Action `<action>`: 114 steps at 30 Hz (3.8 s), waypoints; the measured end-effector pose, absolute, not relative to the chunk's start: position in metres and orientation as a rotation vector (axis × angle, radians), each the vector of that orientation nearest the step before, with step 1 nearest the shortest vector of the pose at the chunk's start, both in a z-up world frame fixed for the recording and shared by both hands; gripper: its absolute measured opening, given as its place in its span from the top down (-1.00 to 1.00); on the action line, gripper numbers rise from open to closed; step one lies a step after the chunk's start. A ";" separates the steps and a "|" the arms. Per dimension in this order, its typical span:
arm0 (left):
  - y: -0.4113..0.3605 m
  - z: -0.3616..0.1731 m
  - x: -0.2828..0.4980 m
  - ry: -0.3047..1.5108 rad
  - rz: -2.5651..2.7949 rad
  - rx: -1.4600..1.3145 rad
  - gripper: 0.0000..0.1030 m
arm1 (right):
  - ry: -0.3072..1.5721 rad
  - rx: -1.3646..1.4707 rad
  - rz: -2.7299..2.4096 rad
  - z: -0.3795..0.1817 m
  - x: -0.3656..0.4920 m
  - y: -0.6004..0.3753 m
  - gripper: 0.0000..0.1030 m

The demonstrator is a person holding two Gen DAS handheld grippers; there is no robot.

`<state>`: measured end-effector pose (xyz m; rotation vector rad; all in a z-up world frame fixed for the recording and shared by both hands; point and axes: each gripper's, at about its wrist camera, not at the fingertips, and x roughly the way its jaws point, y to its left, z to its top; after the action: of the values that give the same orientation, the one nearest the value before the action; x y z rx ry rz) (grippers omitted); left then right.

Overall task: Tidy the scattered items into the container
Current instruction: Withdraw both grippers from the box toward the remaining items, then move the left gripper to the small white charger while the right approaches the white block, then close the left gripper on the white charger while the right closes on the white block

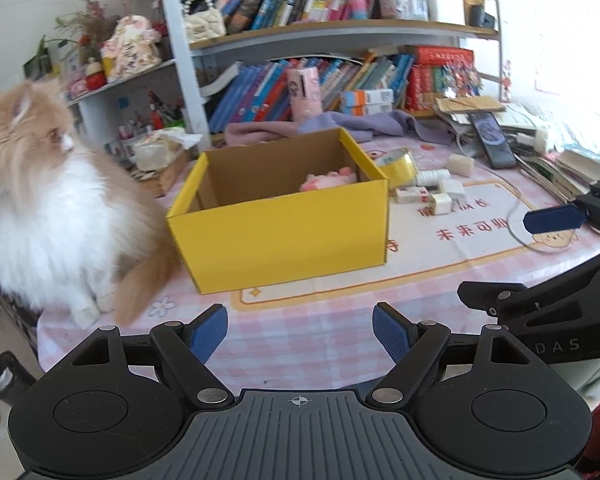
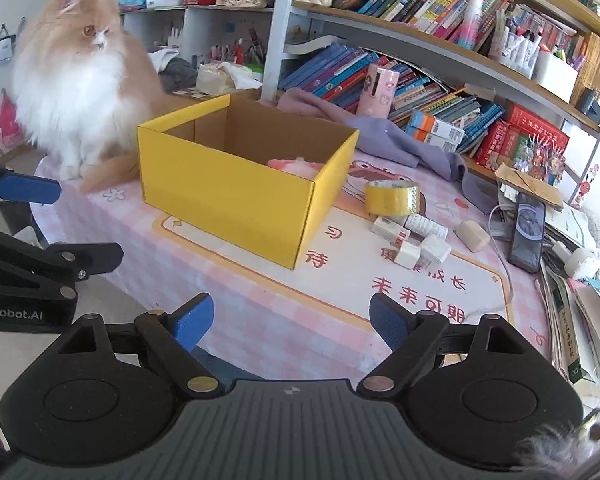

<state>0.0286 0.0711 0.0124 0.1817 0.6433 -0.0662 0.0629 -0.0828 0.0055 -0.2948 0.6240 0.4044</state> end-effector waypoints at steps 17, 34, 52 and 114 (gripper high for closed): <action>0.006 0.001 0.066 0.658 -0.256 0.264 -0.59 | 0.672 -0.248 0.240 -0.004 0.081 -0.142 -0.67; -0.048 -0.007 0.105 0.661 -0.384 0.294 -0.59 | 0.719 -0.190 0.137 -0.009 0.116 -0.192 -0.66; -0.102 -0.017 0.175 0.636 -0.408 0.293 -0.59 | 0.720 -0.166 0.113 -0.007 0.192 -0.244 -0.40; -0.140 -0.085 0.326 0.955 -0.063 0.217 0.10 | 1.032 -0.202 0.751 -0.074 0.413 -0.227 -0.29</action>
<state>0.3259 -0.1400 -0.0848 0.2169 0.9553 -0.0630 0.4133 -0.2269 -0.0737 -0.2024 1.0323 0.7511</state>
